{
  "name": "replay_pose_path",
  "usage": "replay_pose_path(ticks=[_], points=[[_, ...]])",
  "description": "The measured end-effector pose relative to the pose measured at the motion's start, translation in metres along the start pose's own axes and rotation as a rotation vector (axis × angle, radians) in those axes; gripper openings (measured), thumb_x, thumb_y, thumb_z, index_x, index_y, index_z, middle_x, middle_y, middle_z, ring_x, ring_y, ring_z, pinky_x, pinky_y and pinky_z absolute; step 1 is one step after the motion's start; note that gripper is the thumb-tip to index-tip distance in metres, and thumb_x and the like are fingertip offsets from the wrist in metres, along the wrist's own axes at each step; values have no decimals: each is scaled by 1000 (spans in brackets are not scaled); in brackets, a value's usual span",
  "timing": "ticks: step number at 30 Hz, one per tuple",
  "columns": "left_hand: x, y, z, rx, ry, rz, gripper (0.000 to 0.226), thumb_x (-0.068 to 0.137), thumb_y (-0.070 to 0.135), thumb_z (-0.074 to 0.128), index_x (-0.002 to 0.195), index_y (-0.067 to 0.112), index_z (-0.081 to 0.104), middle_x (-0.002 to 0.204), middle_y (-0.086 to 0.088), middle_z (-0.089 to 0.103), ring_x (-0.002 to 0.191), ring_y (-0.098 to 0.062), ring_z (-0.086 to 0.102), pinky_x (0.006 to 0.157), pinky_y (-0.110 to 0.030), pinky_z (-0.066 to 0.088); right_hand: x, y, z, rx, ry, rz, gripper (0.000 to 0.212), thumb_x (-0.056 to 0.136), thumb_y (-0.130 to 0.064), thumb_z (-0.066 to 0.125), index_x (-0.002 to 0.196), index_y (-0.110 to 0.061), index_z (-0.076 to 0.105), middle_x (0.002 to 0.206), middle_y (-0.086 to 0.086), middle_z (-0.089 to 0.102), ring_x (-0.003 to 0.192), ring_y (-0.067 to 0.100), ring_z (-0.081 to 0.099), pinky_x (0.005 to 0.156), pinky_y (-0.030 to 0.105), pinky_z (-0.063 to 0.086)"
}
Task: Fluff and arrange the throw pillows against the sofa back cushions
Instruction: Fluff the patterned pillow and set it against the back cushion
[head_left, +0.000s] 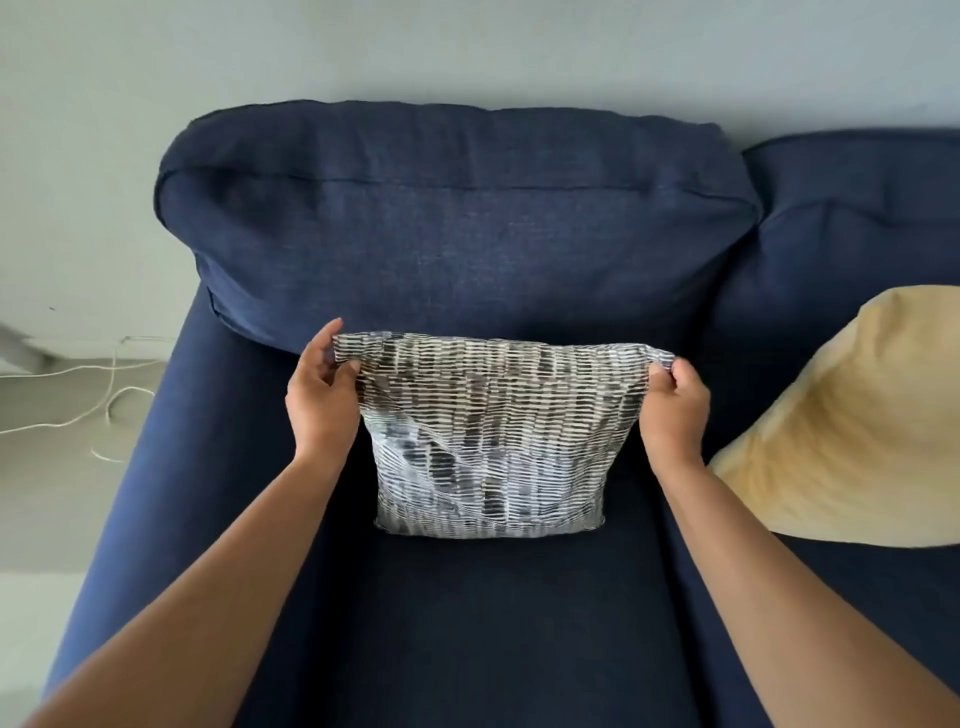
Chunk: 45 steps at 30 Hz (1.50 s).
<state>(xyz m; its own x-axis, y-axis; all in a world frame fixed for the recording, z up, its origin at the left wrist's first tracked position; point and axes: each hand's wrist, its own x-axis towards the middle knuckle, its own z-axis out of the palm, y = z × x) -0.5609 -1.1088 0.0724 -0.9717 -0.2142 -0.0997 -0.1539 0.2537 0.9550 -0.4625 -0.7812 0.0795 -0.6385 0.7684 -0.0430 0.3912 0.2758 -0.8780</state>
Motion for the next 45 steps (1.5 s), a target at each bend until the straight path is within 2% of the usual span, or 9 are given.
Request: replay_pose_path(ticks=[2,6,10,17,22,27,33,40,45], points=[[2,0,6,1,9,2,48,97,12,63,130,46,62,111,18,66,92,16,62,79,-4,46,-2,5,-1,12,8,32,42,100,-14,47,62,-24,32,60,-8,36,52,6,33,53,28,29],[9,7,15,-71,32,-2,48,96,8,65,128,44,63,113,20,70,105,9,65,89,-14,50,1,4,0,66,36,-4,37,98,-16,47,65,-26,35,57,-11,35,48,3,34,53,26,30],[20,13,16,-65,117,30,50,94,11,68,123,51,64,104,32,66,101,16,62,87,-11,49,13,-2,4,72,103,-71,15,102,-22,43,90,-17,50,71,-14,48,62,-2,47,62,14,39],[21,20,28,71,158,20,51,98,13,63,141,38,54,121,17,59,100,11,59,93,-18,47,22,-4,16,-42,156,-14,19,102,-19,45,102,-5,58,98,10,61,91,26,58,86,46,47],[-22,21,56,430,270,612,58,95,19,59,150,17,43,151,-11,44,140,-27,39,116,-42,27,-4,-19,34,-180,278,-584,37,93,-10,56,130,-8,55,141,11,52,136,27,45,105,45,33],[-52,-26,97,683,-133,886,55,105,28,40,157,13,32,166,-12,23,156,-32,13,125,-54,4,-34,1,89,-567,-183,-1031,56,101,-17,45,155,-15,28,166,6,18,154,23,10,122,49,6],[27,-68,88,1169,-215,772,64,105,53,4,162,24,0,170,-3,-3,156,-25,-8,123,-51,-12,47,54,79,-898,-155,-772,57,105,-44,20,159,-30,7,168,1,2,154,21,-1,121,55,2],[31,-56,65,709,105,509,66,105,48,42,161,23,20,170,-12,8,157,-31,-2,125,-55,2,51,59,55,-629,56,-623,67,100,-50,37,156,-18,20,165,11,16,152,29,15,111,56,21],[40,-32,51,903,87,802,60,99,49,52,153,24,41,148,-10,47,145,-35,34,124,-56,5,50,39,58,-737,114,-924,53,92,-41,62,140,-20,53,122,9,56,125,29,45,109,54,21]])
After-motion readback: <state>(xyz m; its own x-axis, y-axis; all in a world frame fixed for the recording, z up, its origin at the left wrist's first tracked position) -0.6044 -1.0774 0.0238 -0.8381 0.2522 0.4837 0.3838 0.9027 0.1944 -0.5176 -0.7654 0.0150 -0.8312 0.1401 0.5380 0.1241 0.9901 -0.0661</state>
